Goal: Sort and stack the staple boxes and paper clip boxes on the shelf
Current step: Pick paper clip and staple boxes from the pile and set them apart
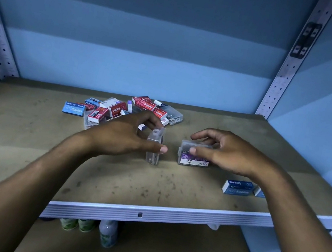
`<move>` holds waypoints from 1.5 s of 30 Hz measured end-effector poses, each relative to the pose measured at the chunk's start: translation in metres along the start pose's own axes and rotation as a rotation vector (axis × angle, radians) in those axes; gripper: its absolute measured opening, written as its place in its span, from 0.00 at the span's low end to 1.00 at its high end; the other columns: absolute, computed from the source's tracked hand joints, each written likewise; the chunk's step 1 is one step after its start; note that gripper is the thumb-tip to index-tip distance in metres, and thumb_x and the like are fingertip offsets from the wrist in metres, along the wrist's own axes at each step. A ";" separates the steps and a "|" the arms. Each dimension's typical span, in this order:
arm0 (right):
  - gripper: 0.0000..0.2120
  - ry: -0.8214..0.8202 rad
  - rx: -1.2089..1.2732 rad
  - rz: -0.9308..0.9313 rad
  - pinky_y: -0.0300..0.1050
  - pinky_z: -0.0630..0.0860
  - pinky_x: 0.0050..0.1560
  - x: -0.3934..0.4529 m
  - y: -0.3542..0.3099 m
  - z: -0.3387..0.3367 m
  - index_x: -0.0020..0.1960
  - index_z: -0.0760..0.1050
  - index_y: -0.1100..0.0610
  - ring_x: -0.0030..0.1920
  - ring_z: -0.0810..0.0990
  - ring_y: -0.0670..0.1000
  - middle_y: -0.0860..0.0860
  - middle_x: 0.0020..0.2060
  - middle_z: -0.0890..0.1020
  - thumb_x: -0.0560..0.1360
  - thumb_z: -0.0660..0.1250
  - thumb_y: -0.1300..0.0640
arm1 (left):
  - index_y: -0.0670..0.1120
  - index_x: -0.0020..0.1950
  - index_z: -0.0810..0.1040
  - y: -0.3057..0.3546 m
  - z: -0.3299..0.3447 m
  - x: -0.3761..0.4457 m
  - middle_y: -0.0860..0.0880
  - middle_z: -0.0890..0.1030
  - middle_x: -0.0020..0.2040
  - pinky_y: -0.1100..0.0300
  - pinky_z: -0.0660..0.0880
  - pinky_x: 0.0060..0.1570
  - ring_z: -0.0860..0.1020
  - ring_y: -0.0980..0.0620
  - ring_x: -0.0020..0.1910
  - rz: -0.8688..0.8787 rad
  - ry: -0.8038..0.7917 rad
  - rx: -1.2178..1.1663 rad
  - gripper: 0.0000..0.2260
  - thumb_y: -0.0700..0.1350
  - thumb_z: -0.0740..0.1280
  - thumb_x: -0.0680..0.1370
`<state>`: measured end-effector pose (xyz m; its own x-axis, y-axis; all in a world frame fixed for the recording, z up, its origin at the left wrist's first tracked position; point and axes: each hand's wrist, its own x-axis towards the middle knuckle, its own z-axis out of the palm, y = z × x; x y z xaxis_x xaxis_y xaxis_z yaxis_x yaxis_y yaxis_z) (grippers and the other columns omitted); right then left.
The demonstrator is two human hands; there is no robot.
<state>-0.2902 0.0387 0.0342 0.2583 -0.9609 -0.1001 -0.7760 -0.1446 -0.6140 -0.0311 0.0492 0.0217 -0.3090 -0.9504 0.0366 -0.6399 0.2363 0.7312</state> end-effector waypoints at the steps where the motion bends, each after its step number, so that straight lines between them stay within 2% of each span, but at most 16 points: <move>1: 0.17 -0.019 -0.052 0.002 0.32 0.73 0.51 -0.001 0.001 0.000 0.61 0.78 0.41 0.51 0.79 0.40 0.40 0.51 0.81 0.73 0.75 0.47 | 0.61 0.56 0.75 -0.001 0.000 0.001 0.61 0.79 0.56 0.51 0.77 0.58 0.81 0.56 0.51 -0.003 0.016 -0.013 0.24 0.64 0.77 0.64; 4: 0.22 0.007 -0.070 0.004 0.35 0.73 0.48 0.001 0.003 0.001 0.61 0.78 0.43 0.51 0.80 0.45 0.44 0.51 0.81 0.70 0.78 0.55 | 0.60 0.57 0.77 -0.001 -0.001 0.000 0.60 0.80 0.55 0.49 0.77 0.59 0.82 0.54 0.51 0.001 0.020 -0.076 0.19 0.54 0.77 0.68; 6: 0.20 0.048 0.001 -0.013 0.40 0.75 0.50 0.002 0.004 0.001 0.58 0.78 0.43 0.50 0.81 0.49 0.47 0.49 0.81 0.70 0.79 0.57 | 0.61 0.59 0.78 0.001 -0.002 -0.002 0.58 0.80 0.55 0.53 0.78 0.57 0.82 0.53 0.51 0.006 0.001 -0.121 0.19 0.48 0.76 0.71; 8: 0.19 0.092 0.060 -0.044 0.38 0.75 0.48 0.001 0.003 0.001 0.57 0.77 0.43 0.47 0.81 0.48 0.48 0.48 0.80 0.70 0.78 0.58 | 0.60 0.59 0.78 0.003 -0.001 -0.005 0.53 0.81 0.55 0.59 0.80 0.51 0.83 0.54 0.47 0.001 -0.011 -0.207 0.20 0.42 0.75 0.72; 9: 0.19 0.107 0.086 -0.062 0.36 0.74 0.45 -0.001 0.001 0.000 0.57 0.77 0.43 0.45 0.80 0.47 0.48 0.48 0.79 0.71 0.77 0.59 | 0.58 0.59 0.78 0.003 -0.001 -0.005 0.51 0.81 0.54 0.58 0.80 0.50 0.83 0.54 0.45 -0.010 -0.005 -0.249 0.20 0.41 0.75 0.72; 13: 0.21 0.158 0.152 -0.119 0.32 0.73 0.40 -0.003 -0.006 -0.001 0.59 0.75 0.45 0.41 0.77 0.45 0.51 0.52 0.79 0.71 0.74 0.62 | 0.54 0.54 0.79 0.005 -0.002 -0.005 0.48 0.82 0.53 0.42 0.79 0.55 0.81 0.51 0.44 -0.044 0.079 -0.324 0.18 0.43 0.76 0.67; 16: 0.21 0.188 0.182 -0.146 0.32 0.73 0.41 -0.003 -0.009 0.001 0.58 0.75 0.47 0.42 0.77 0.45 0.52 0.53 0.79 0.69 0.75 0.61 | 0.50 0.53 0.80 0.007 -0.005 -0.008 0.49 0.82 0.50 0.45 0.81 0.51 0.80 0.54 0.42 -0.031 0.115 -0.333 0.13 0.38 0.74 0.72; 20: 0.17 0.156 0.170 -0.177 0.37 0.75 0.43 -0.006 -0.012 0.001 0.54 0.78 0.48 0.39 0.79 0.42 0.45 0.45 0.82 0.69 0.74 0.62 | 0.57 0.52 0.82 0.006 -0.009 -0.012 0.57 0.83 0.49 0.61 0.77 0.43 0.79 0.59 0.42 0.027 0.151 -0.165 0.12 0.43 0.74 0.72; 23: 0.16 0.121 0.104 -0.186 0.39 0.77 0.44 -0.007 -0.015 0.003 0.53 0.81 0.47 0.37 0.80 0.42 0.44 0.44 0.84 0.69 0.73 0.63 | 0.58 0.53 0.82 0.003 -0.011 -0.014 0.59 0.82 0.48 0.68 0.74 0.42 0.79 0.59 0.41 0.034 0.185 -0.059 0.13 0.47 0.75 0.71; 26: 0.18 0.092 0.055 -0.173 0.44 0.80 0.50 -0.003 -0.016 0.006 0.54 0.82 0.46 0.43 0.83 0.45 0.43 0.46 0.84 0.68 0.74 0.63 | 0.54 0.52 0.80 0.002 -0.013 -0.017 0.57 0.83 0.47 0.70 0.73 0.41 0.78 0.61 0.40 0.047 0.188 0.014 0.14 0.48 0.78 0.69; 30: 0.20 0.078 0.031 -0.176 0.45 0.79 0.53 0.003 -0.016 0.010 0.55 0.80 0.45 0.48 0.82 0.45 0.44 0.47 0.83 0.68 0.75 0.62 | 0.53 0.50 0.83 0.002 -0.015 -0.021 0.58 0.83 0.47 0.75 0.71 0.40 0.78 0.67 0.42 0.094 0.168 0.138 0.11 0.51 0.77 0.70; 32: 0.18 0.060 -0.021 -0.175 0.41 0.79 0.52 0.004 -0.017 0.011 0.56 0.80 0.45 0.49 0.83 0.44 0.43 0.48 0.83 0.69 0.75 0.61 | 0.53 0.51 0.84 0.004 -0.015 -0.022 0.59 0.83 0.47 0.77 0.69 0.39 0.77 0.68 0.41 0.112 0.167 0.190 0.10 0.51 0.76 0.71; 36: 0.20 0.020 -0.119 -0.192 0.25 0.73 0.44 0.004 -0.019 0.014 0.61 0.81 0.43 0.50 0.80 0.38 0.40 0.52 0.83 0.72 0.74 0.59 | 0.53 0.52 0.85 0.004 -0.014 -0.021 0.61 0.83 0.48 0.79 0.66 0.38 0.75 0.72 0.40 0.149 0.163 0.260 0.10 0.50 0.75 0.72; 37: 0.21 0.013 -0.126 -0.197 0.23 0.72 0.43 0.005 -0.019 0.014 0.62 0.80 0.43 0.50 0.79 0.37 0.40 0.53 0.82 0.72 0.74 0.59 | 0.52 0.53 0.85 0.004 -0.013 -0.021 0.60 0.83 0.48 0.79 0.66 0.38 0.75 0.74 0.40 0.158 0.152 0.276 0.10 0.49 0.75 0.72; 42: 0.21 -0.003 -0.088 -0.188 0.33 0.78 0.49 0.007 -0.018 0.018 0.62 0.78 0.43 0.51 0.80 0.39 0.41 0.51 0.81 0.72 0.75 0.60 | 0.52 0.55 0.84 0.003 -0.009 -0.019 0.58 0.83 0.51 0.81 0.65 0.38 0.72 0.79 0.41 0.151 0.115 0.321 0.13 0.50 0.75 0.72; 45: 0.19 -0.021 -0.097 -0.192 0.30 0.76 0.48 0.007 -0.016 0.018 0.61 0.80 0.44 0.49 0.80 0.37 0.40 0.51 0.82 0.73 0.75 0.59 | 0.53 0.58 0.81 0.003 -0.009 -0.019 0.58 0.83 0.50 0.81 0.66 0.39 0.73 0.77 0.41 0.136 0.125 0.271 0.17 0.50 0.77 0.70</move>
<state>-0.2655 0.0390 0.0295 0.4176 -0.9086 -0.0053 -0.7631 -0.3475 -0.5449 -0.0205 0.0657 0.0296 -0.3263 -0.9201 0.2166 -0.7679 0.3917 0.5068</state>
